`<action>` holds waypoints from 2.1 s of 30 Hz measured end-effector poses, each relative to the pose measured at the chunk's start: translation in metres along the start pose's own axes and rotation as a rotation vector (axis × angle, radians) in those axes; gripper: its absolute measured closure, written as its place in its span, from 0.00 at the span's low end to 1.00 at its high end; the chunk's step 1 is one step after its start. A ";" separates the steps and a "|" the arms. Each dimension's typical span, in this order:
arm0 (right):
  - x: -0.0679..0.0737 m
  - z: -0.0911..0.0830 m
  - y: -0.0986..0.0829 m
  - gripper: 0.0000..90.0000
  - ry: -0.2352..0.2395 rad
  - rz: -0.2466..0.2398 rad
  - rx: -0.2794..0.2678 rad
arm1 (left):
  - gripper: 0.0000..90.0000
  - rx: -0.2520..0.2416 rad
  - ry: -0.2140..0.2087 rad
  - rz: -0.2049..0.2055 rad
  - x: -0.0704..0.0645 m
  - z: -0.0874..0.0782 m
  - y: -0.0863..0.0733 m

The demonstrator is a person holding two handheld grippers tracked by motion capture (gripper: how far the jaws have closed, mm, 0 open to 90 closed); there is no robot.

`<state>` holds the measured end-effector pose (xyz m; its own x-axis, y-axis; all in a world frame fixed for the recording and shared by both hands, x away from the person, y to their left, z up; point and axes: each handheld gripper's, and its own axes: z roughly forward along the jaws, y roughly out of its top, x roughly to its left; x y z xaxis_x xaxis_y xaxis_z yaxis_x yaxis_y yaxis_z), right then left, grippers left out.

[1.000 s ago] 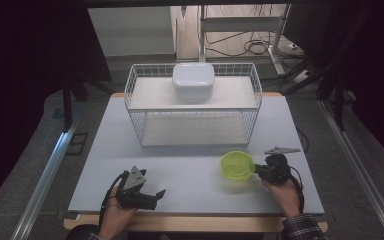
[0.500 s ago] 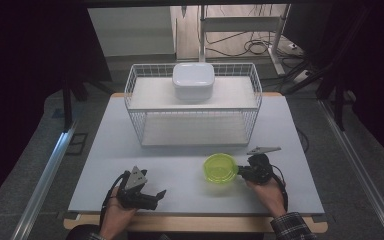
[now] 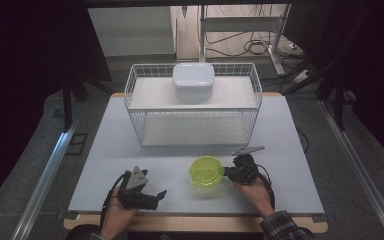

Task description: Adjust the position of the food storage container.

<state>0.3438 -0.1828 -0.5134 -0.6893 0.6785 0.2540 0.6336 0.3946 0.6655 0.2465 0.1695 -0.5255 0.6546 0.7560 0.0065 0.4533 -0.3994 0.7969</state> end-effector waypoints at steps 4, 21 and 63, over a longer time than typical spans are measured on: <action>0.005 0.006 0.003 0.98 0.014 -0.007 0.005 | 0.05 0.002 0.000 0.001 0.000 0.000 0.000; 0.024 0.027 0.014 0.97 0.054 -0.065 0.018 | 0.05 0.003 -0.002 0.006 -0.001 0.000 0.000; 0.000 -0.015 0.006 0.11 -0.190 -0.164 -0.089 | 0.05 0.008 -0.007 0.005 0.001 -0.001 -0.002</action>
<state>0.3426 -0.1898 -0.4984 -0.6966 0.7174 0.0065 0.4794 0.4588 0.7481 0.2462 0.1713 -0.5263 0.6610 0.7504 0.0065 0.4548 -0.4075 0.7919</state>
